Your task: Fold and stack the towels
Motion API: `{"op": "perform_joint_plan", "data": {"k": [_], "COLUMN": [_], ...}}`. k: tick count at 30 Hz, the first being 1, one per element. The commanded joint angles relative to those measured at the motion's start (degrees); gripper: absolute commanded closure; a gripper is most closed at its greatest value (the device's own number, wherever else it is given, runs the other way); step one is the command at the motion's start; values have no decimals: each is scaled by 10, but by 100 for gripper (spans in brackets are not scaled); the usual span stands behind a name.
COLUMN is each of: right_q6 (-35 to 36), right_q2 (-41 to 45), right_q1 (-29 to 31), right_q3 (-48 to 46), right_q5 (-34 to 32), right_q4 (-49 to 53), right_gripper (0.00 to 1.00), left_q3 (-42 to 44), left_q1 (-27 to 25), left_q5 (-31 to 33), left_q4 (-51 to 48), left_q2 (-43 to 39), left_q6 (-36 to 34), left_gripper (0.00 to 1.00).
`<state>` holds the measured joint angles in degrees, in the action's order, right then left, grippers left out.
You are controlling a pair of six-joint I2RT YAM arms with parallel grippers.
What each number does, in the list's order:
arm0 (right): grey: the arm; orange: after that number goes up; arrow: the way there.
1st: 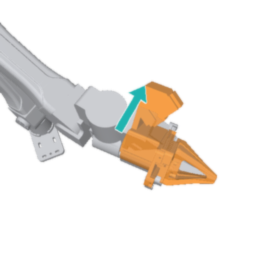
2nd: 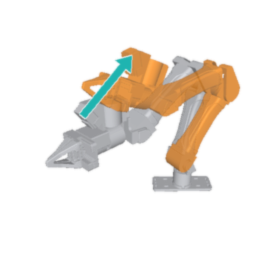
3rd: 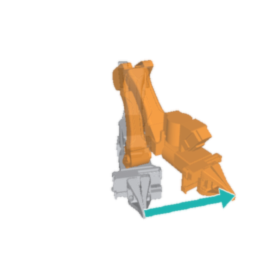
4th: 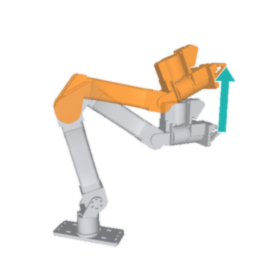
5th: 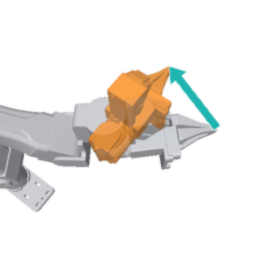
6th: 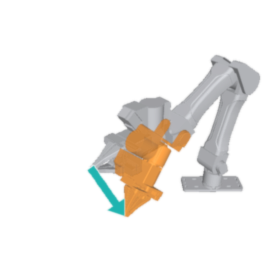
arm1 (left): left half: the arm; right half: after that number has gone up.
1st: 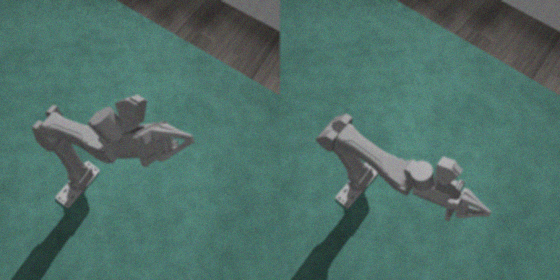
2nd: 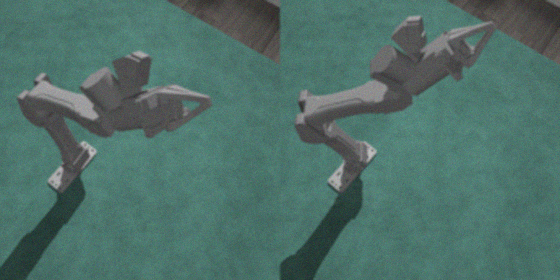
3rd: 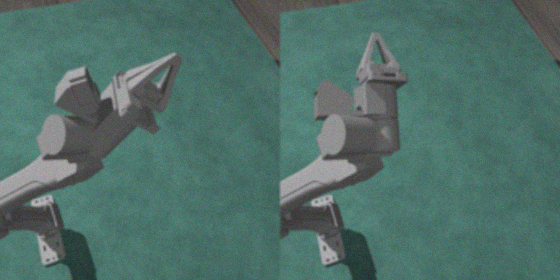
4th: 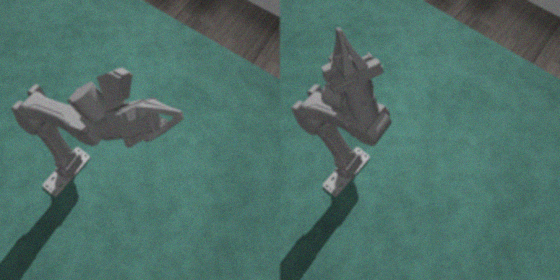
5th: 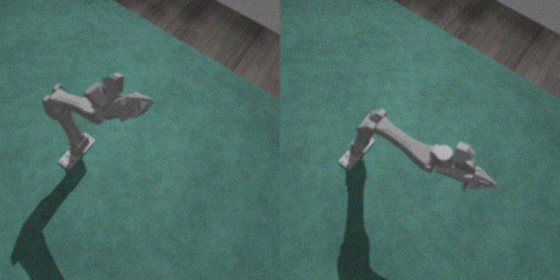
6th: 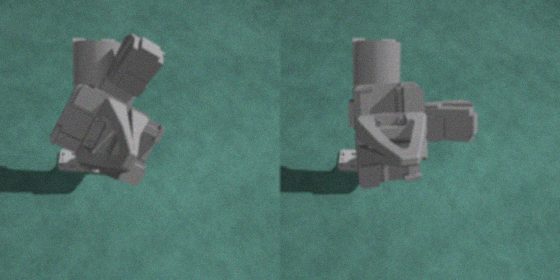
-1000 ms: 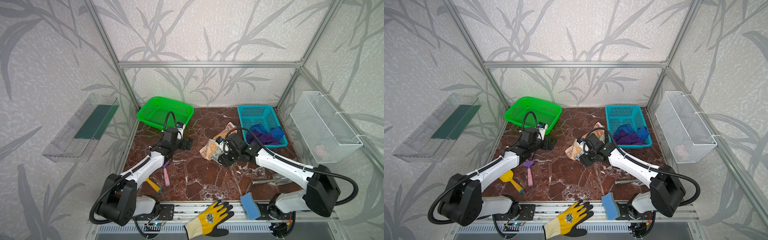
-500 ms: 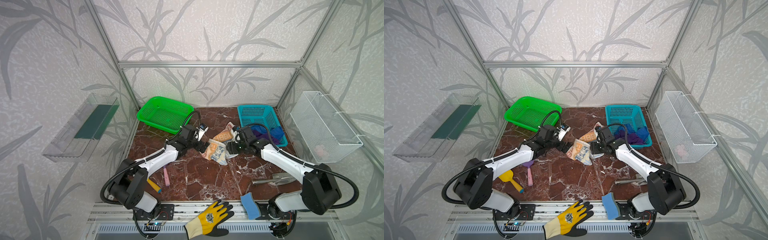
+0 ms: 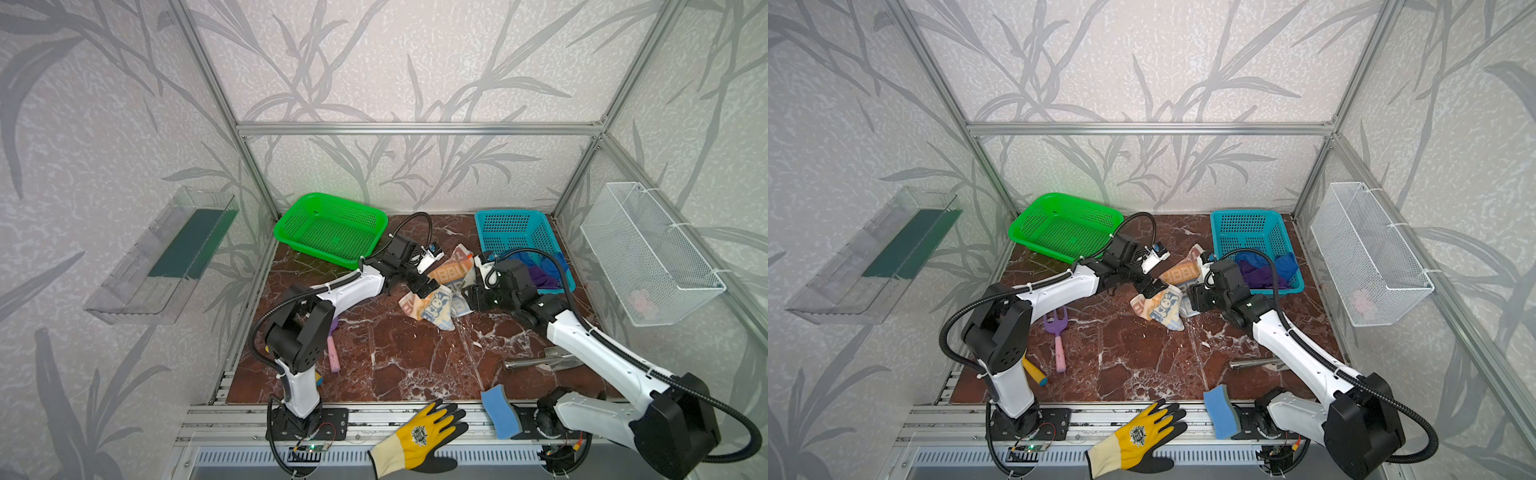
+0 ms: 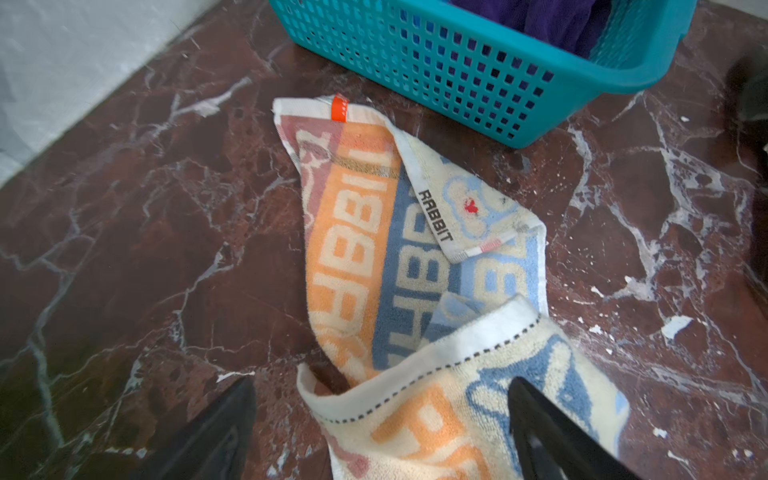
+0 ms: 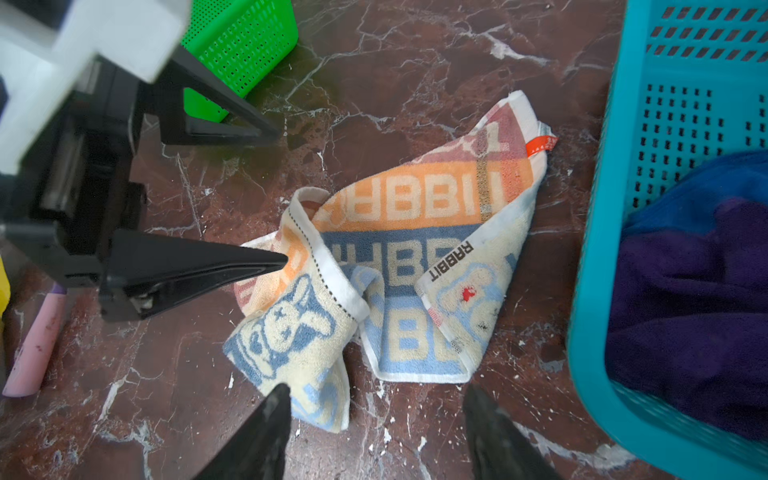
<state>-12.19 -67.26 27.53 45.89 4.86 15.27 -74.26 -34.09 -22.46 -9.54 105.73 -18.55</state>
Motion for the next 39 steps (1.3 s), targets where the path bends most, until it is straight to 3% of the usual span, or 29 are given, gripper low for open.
{"op": "perform_joint_plan", "data": {"k": [1, 6, 12, 18, 28, 36, 39], "right_q6": [35, 51, 45, 92, 197, 237, 246], "right_q2": [-7, -67, -185, -255, -271, -292, -291], "right_q1": [-2, -3, -5, -6, -6, -6, -6], "right_q3": [-8, 5, 58, 121, 133, 149, 145], "right_q5": [34, 69, 104, 155, 267, 311, 309], "right_q4": [-35, -68, -98, -63, -39, 21, 41], "right_gripper": [33, 32, 32, 35, 43, 74, 81], "left_q3": [-23, -58, -26, 18, 103, 155, 171], "left_q1": [0, 0, 0, 0, 0, 0, 1], "left_q5": [-49, -74, -73, -69, -51, -51, -46], "left_q4": [-64, -115, -74, -50, 1, 30, 40], "left_q2": [21, 62, 61, 28, -58, -111, -121], "left_q6": [-52, -65, -48, -38, -8, 16, 22], "left_gripper": [10, 22, 34, 35, 39, 40, 40]}}
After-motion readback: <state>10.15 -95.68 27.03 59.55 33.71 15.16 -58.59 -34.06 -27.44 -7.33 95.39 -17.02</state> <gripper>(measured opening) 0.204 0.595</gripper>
